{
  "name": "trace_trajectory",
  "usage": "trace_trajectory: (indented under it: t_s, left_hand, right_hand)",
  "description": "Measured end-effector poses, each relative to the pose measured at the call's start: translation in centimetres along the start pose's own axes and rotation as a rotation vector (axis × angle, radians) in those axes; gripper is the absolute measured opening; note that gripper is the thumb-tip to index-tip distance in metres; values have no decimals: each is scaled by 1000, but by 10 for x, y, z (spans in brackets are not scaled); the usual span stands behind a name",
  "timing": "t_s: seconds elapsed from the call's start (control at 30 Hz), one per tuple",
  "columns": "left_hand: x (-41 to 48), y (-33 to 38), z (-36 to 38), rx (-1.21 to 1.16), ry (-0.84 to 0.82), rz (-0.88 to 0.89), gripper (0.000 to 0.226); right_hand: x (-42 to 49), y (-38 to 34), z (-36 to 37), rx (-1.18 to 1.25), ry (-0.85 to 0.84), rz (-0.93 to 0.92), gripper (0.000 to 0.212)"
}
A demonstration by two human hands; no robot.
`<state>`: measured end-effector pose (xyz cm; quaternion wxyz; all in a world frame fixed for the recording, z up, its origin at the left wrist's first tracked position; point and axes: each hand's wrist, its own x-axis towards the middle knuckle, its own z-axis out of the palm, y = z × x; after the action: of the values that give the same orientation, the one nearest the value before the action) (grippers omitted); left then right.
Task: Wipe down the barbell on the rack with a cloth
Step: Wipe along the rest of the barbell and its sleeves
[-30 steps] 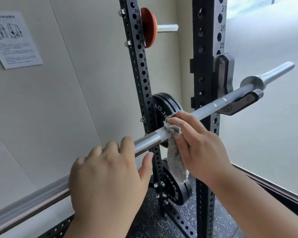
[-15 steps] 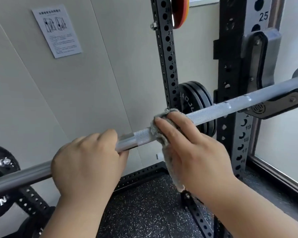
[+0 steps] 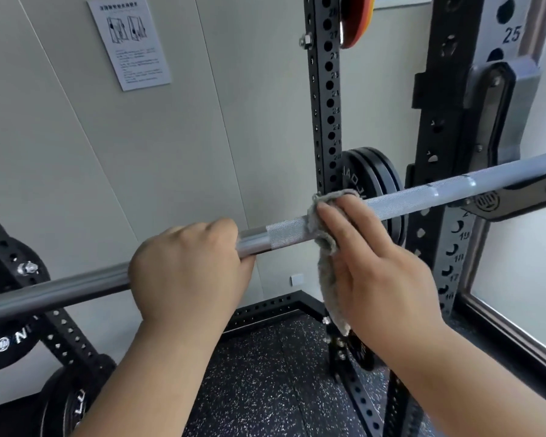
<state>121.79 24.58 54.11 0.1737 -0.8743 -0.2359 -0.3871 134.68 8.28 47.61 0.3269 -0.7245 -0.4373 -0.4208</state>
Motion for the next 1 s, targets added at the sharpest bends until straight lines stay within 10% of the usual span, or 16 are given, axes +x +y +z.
trace_trajectory:
  t_s: [1.0]
  left_hand:
    - [-27, 11, 8, 20, 100, -13, 35]
  right_hand:
    - [1, -45, 16, 91, 5, 108, 45]
